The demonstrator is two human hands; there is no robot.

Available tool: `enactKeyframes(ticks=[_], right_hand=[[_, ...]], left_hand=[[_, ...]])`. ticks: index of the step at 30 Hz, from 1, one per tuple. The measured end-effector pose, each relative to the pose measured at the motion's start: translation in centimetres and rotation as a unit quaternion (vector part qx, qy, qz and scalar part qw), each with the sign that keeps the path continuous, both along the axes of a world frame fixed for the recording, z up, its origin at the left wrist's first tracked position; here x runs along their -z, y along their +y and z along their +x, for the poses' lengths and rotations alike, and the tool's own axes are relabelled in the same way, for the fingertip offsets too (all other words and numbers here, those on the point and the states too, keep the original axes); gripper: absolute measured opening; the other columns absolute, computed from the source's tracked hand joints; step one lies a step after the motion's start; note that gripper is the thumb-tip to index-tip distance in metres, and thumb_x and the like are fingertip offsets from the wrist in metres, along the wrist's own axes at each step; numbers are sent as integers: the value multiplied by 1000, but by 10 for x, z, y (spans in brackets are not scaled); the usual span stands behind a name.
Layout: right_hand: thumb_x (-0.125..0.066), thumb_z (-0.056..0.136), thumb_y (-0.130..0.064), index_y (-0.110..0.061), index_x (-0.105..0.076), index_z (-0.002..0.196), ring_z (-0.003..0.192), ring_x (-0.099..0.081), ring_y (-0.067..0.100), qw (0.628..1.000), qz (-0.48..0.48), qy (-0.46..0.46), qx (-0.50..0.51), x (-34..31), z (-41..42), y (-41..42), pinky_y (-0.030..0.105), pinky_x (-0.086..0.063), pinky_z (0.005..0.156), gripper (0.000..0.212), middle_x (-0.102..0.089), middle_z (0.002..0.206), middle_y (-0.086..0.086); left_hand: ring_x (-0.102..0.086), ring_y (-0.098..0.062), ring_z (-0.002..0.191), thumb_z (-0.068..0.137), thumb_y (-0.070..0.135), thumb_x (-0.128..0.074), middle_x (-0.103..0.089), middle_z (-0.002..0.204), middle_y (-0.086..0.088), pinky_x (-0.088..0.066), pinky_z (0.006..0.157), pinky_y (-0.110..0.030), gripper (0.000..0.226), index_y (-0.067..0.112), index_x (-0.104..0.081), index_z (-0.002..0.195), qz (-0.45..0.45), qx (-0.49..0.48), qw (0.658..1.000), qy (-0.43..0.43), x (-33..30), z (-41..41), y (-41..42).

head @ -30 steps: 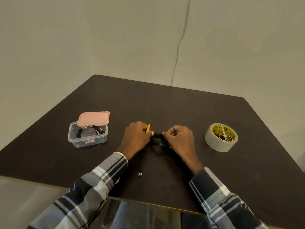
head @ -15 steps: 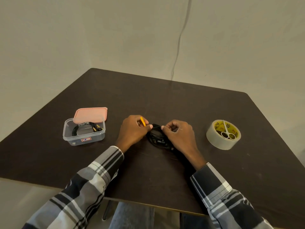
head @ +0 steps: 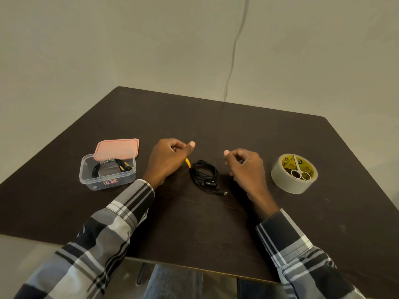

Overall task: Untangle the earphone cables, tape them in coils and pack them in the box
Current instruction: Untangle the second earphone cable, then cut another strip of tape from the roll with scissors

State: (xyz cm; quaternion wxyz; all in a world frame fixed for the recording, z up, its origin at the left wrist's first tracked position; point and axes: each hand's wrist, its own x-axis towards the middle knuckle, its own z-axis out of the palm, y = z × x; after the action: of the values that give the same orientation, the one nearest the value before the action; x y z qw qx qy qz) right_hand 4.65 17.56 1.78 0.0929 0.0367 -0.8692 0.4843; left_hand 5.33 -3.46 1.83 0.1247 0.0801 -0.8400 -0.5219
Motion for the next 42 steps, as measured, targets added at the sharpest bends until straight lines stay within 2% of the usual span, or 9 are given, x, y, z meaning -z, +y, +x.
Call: enactKeyframes(ticks=[10, 16, 22, 26, 29, 32, 35, 39, 42], right_hand=[[-63, 96, -39, -25, -72, 79, 67, -68, 15, 996, 21, 86, 31, -53, 2, 41, 44, -61, 68, 23, -71, 74, -7], [-65, 91, -39, -22, -74, 81, 68, -69, 13, 988, 82, 94, 95, -71, 1, 96, 40, -60, 72, 22, -71, 75, -10], [-74, 88, -33, -23, -71, 81, 73, -61, 5, 966, 239, -11, 96, -72, 7, 150, 22, -42, 56, 12, -70, 84, -4], [-76, 86, -32, -21, -73, 87, 78, -62, 11, 960, 261, -47, 93, -66, 12, 159, 22, -41, 55, 12, -70, 91, -1], [-77, 84, -36, -21, -74, 89, 85, -62, 15, 957, 274, -62, 77, -62, 13, 154, 23, -40, 57, 16, -69, 100, -1], [-78, 84, -39, -21, -72, 90, 85, -60, 15, 954, 280, -76, 78, -59, 13, 151, 23, -37, 55, 20, -67, 104, 0], [-78, 83, -40, -22, -69, 91, 84, -59, 15, 951, 289, -81, 78, -59, 11, 150, 22, -34, 52, 22, -67, 106, 1], [-79, 81, -40, -23, -68, 93, 89, -60, 18, 948, 296, -80, 81, -55, 9, 147, 23, -37, 54, 24, -67, 113, 3], [-81, 79, -38, -24, -67, 91, 86, -65, 20, 949, 292, -86, 87, -54, 6, 147, 28, -48, 62, 23, -66, 116, 4]], left_hand=[[-57, 1, 69, 89, 38, -67, -64, 79, 12, -36, 58, -12, 18, 21, -70, 83, -135, 30, 984, 110, -39, -7, 40], [-62, -3, 75, 86, 30, -70, -67, 88, 8, -51, 72, -21, 10, 20, -72, 87, -131, 94, 977, 140, -46, -14, 85], [-61, -13, 109, 88, 11, -68, -65, 119, 2, -50, 97, -31, 36, 17, -61, 123, -115, 257, 959, 19, -36, -32, 130], [-42, -22, 139, 89, -3, -62, -45, 148, -5, -38, 112, -35, 65, 13, -37, 147, -73, 335, 937, -72, -31, -37, 160], [-27, -24, 147, 88, -13, -54, -30, 158, -6, -32, 110, -29, 77, 13, -23, 154, -30, 360, 925, -114, -26, -39, 174], [-24, -24, 148, 87, -15, -51, -27, 160, -6, -29, 115, -34, 80, 13, -19, 155, -14, 364, 922, -128, -21, -43, 183], [-34, -25, 143, 87, -15, -51, -37, 154, -9, -34, 116, -38, 72, 10, -29, 151, 11, 351, 929, -119, -13, -45, 187], [-55, -19, 124, 88, -13, -54, -59, 133, -11, -48, 99, -26, 52, 5, -50, 136, 38, 341, 937, -73, -7, -44, 187], [-62, -16, 110, 89, -9, -59, -65, 122, -10, -53, 86, -22, 41, 6, -59, 127, 44, 327, 943, -46, -5, -44, 185]])
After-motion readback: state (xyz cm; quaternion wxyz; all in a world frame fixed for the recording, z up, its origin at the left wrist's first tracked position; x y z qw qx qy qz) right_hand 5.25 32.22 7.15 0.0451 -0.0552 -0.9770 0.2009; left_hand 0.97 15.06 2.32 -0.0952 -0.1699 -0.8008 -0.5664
